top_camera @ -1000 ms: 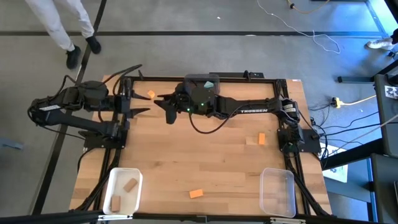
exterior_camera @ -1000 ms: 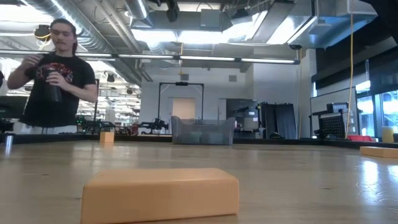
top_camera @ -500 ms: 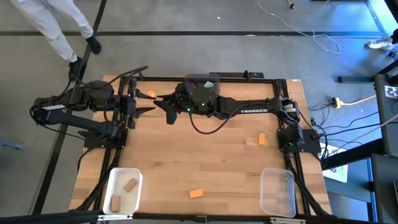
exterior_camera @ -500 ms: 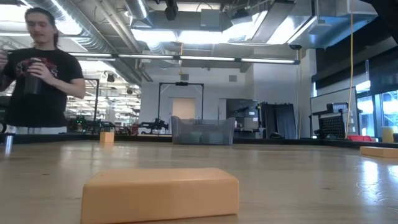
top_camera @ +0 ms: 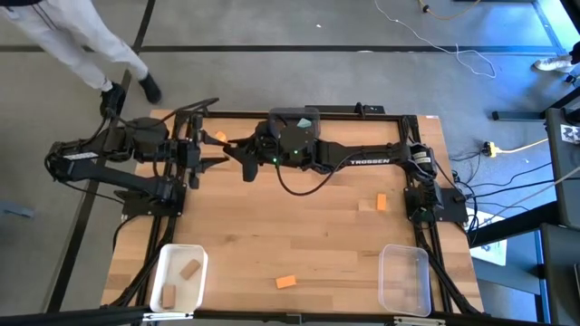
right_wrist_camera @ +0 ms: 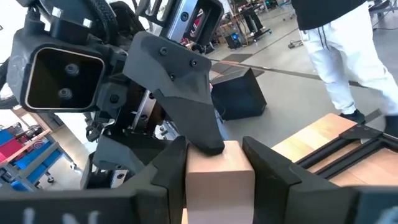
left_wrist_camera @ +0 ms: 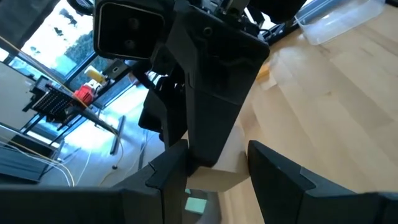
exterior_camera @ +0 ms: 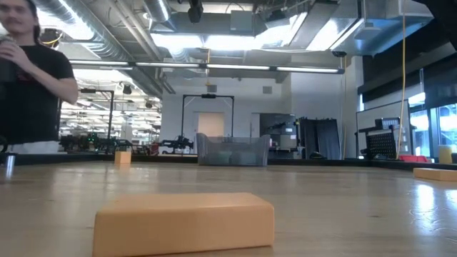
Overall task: Sort & place blocks by color
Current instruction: Put the brown block into the white bin
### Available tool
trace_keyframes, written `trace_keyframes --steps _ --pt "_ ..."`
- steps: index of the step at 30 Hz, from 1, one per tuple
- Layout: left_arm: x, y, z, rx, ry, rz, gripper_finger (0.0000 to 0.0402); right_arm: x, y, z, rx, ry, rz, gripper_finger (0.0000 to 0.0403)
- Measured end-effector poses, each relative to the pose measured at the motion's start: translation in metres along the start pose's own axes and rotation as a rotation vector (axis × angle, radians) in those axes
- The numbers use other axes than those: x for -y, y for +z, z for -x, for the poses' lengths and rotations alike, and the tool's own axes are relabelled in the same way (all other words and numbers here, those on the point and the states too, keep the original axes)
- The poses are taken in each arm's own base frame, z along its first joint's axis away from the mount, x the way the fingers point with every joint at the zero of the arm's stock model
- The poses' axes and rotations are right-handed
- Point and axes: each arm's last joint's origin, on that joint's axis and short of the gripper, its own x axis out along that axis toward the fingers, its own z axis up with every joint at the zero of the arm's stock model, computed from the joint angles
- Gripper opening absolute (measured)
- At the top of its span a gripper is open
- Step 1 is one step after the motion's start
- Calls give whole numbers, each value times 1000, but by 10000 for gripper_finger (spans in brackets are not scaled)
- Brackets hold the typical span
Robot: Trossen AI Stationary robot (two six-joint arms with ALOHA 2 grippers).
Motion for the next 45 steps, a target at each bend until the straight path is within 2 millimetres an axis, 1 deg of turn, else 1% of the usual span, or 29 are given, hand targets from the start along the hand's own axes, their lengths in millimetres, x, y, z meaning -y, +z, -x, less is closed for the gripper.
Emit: trace_keyframes --steps 10,15,23,28,33,38,45 --pt "1 -2 -9 -76 38 -18 157 2 0 0 2 -16 1 128" --pt "2 -1 -10 -91 48 -26 157 2 0 -1 10 -21 -4 128" --pt "11 4 -9 -118 82 -110 157 3 1 -1 18 -20 -22 128" --pt "16 6 -15 -195 155 -139 157 5 2 -1 23 -27 -22 128" --pt "21 8 -22 -241 174 -169 157 6 3 -1 28 -33 -23 128" --pt "26 9 -28 -311 246 -199 157 7 4 -1 35 -37 -22 128" --pt "29 12 -28 -291 231 -199 160 5 4 -1 35 -25 -24 128"
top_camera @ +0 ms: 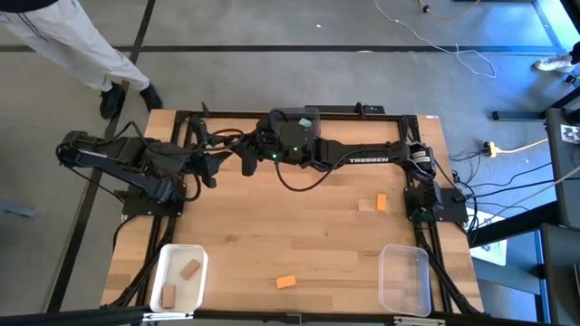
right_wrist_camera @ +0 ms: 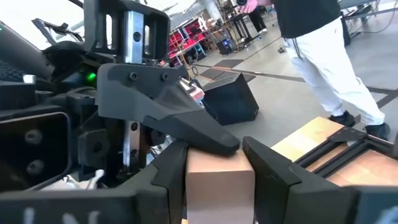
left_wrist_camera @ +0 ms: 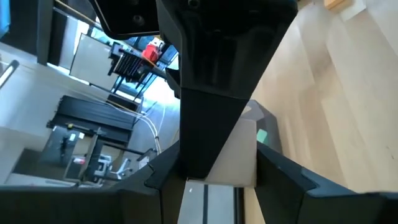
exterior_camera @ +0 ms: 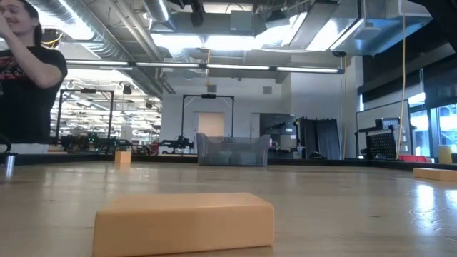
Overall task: Sort & place blocks by color
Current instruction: Put the brown block into the white bin
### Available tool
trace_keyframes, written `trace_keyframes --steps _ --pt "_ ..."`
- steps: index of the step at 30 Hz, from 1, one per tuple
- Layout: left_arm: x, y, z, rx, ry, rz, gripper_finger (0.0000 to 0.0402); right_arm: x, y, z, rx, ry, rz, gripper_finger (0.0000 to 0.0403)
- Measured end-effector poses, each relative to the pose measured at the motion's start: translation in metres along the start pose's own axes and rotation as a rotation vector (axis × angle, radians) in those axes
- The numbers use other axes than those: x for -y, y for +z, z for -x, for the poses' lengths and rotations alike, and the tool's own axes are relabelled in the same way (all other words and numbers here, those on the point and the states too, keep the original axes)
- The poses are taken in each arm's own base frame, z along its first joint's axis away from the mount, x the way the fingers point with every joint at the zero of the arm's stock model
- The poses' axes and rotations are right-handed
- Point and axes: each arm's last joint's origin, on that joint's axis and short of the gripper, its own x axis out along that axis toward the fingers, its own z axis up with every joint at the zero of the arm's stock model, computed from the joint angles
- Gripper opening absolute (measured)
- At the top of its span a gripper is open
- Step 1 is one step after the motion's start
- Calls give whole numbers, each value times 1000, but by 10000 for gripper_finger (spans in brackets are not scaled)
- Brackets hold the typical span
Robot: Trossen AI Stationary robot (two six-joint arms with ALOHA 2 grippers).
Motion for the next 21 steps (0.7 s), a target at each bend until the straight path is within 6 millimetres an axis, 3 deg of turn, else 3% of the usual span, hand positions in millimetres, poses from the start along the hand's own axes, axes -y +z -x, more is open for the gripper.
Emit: trace_keyframes --steps 9,21 --pt "0 1 1 -16 33 1 128 -1 0 0 -1 8 0 128" --pt "1 1 1 0 12 2 128 -1 0 0 -3 10 0 128"
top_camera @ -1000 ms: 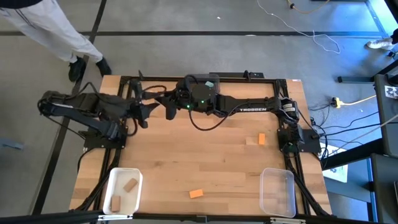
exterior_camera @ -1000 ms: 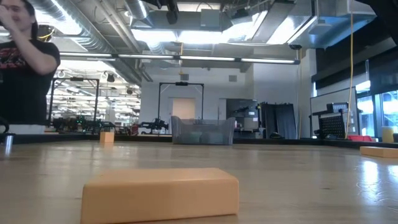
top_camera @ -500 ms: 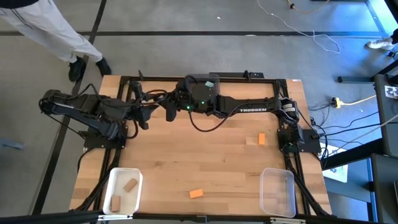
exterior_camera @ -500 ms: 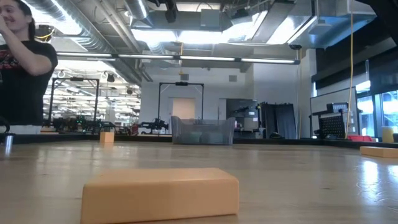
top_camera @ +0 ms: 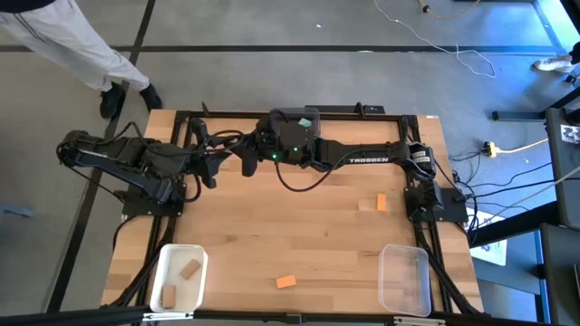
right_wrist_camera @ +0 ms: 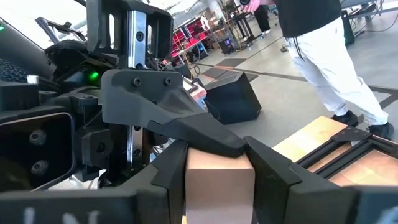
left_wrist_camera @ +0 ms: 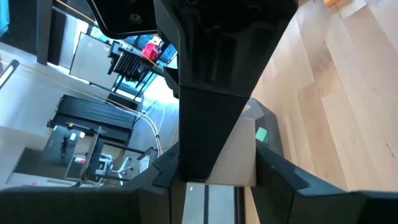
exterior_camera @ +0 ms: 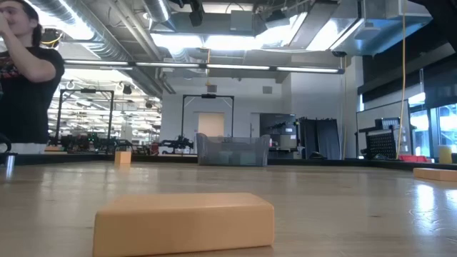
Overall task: Sort & place blocks by color
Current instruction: Put the brown block into the white bin
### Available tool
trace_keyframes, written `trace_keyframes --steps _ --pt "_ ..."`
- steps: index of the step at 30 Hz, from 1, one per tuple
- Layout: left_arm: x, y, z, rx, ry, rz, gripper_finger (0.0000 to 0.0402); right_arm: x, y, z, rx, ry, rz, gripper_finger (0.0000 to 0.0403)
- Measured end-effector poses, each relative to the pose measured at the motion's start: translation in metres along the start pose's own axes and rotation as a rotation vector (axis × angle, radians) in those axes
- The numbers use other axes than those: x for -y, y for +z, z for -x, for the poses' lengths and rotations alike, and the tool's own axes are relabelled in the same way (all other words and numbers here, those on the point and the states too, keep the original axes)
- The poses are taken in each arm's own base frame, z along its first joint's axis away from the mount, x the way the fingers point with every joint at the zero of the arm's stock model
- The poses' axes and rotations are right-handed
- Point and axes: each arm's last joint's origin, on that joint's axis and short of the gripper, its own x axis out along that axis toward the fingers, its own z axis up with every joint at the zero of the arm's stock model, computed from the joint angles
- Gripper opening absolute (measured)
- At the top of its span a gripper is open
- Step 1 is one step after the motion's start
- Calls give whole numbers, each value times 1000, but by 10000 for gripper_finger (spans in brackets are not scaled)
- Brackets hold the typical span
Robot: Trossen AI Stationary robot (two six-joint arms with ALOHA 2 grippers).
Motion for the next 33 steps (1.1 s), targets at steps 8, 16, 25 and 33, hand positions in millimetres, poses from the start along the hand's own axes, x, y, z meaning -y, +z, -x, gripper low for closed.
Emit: trace_keyframes --steps 8,16,25,33 --pt "0 0 0 2 -1 3 124 0 0 0 -2 -2 -29 156" --pt "1 -1 0 -8 -8 -10 123 -1 2 1 -7 18 -35 179" --pt "3 -6 1 -35 -32 15 123 2 2 0 -31 39 -56 180" --pt "2 -12 10 -26 -50 48 123 11 12 0 -51 74 -52 183"
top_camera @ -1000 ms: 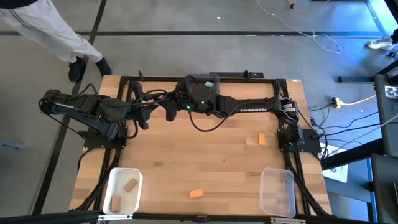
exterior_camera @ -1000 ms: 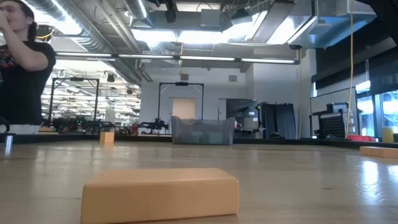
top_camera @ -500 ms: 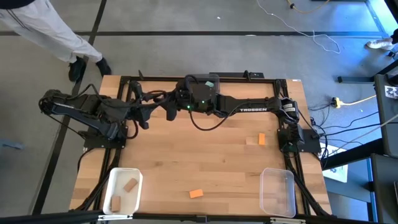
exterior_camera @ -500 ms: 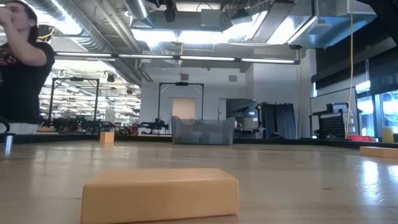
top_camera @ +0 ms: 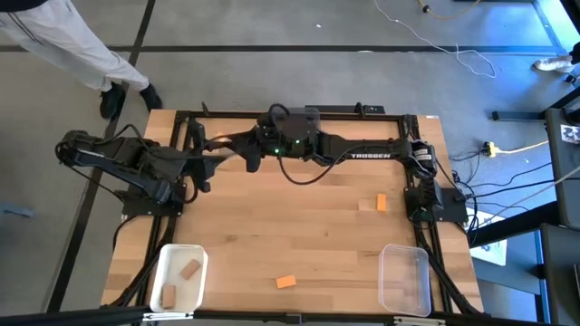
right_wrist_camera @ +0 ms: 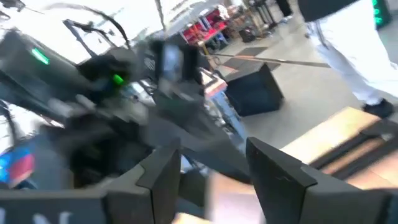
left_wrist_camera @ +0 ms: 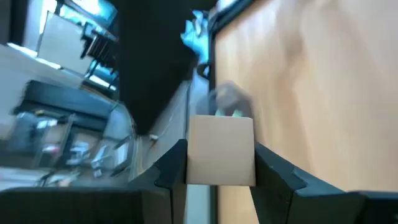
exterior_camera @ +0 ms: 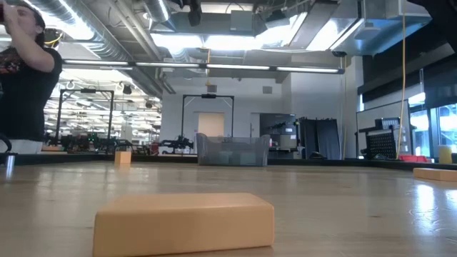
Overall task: Sort & place blocks by color
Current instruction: Put the brown block into the white bin
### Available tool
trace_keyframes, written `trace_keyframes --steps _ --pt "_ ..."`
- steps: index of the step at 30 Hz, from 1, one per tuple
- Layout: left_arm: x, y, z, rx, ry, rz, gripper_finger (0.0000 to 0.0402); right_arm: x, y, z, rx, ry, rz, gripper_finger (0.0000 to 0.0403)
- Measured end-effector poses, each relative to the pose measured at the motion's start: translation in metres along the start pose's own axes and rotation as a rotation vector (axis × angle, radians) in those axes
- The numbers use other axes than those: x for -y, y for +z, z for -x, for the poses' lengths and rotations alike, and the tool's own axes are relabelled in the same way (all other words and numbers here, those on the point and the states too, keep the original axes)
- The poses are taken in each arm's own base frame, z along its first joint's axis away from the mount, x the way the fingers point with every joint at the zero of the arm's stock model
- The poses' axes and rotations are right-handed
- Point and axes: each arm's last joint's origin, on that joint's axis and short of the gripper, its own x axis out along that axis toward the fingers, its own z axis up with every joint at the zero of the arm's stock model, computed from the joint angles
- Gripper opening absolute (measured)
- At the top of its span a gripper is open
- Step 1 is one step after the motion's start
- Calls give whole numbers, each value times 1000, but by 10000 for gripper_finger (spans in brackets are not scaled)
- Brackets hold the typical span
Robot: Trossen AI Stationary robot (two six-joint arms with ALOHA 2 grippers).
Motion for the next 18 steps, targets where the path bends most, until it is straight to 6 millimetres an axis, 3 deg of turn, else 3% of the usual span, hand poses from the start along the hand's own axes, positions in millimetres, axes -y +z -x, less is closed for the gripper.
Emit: trace_keyframes --steps 10,18 --pt "2 -13 7 -36 -82 101 123 4 19 9 -16 1 40 183" --pt "11 -25 14 -78 -348 255 123 11 16 23 -204 -101 321 184"
